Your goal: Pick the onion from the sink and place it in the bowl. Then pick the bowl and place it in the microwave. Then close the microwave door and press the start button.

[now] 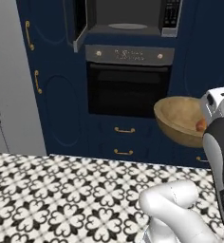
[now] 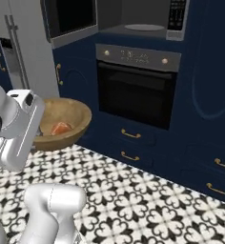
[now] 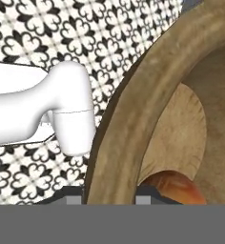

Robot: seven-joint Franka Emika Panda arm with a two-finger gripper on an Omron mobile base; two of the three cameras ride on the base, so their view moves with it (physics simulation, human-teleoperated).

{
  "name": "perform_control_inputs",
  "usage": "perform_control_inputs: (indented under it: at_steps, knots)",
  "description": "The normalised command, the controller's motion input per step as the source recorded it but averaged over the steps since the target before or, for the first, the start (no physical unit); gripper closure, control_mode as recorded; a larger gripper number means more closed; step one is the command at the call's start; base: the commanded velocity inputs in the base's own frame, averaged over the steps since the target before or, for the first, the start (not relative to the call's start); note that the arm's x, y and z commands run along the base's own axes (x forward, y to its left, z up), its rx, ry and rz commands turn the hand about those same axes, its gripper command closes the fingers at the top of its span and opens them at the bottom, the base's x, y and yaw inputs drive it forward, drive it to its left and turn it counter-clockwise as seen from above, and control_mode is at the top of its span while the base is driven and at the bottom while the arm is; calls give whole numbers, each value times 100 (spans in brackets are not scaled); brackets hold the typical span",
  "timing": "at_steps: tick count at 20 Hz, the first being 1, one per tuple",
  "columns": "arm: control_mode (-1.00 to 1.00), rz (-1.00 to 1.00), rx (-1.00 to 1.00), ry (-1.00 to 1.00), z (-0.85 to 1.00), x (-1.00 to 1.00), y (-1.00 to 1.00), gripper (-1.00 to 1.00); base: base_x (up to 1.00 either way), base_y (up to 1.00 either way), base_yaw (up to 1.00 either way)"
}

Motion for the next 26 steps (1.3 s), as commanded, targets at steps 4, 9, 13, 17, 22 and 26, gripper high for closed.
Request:
perform_control_inputs:
  at_steps: [4,9,13,17,22,26]
  knots:
    - [100,0,0,0,0,0,0,100,81,-76,31]
    - [100,0,0,0,0,0,0,100,74,-41,31]
    - [100,0,0,0,0,0,0,100,73,-50,34]
    - [100,0,0,0,0,0,0,100,64,-38,34]
    - [100,0,0,0,0,0,0,100,66,-15,22]
    - [100,0,0,0,0,0,0,100,56,-8,10]
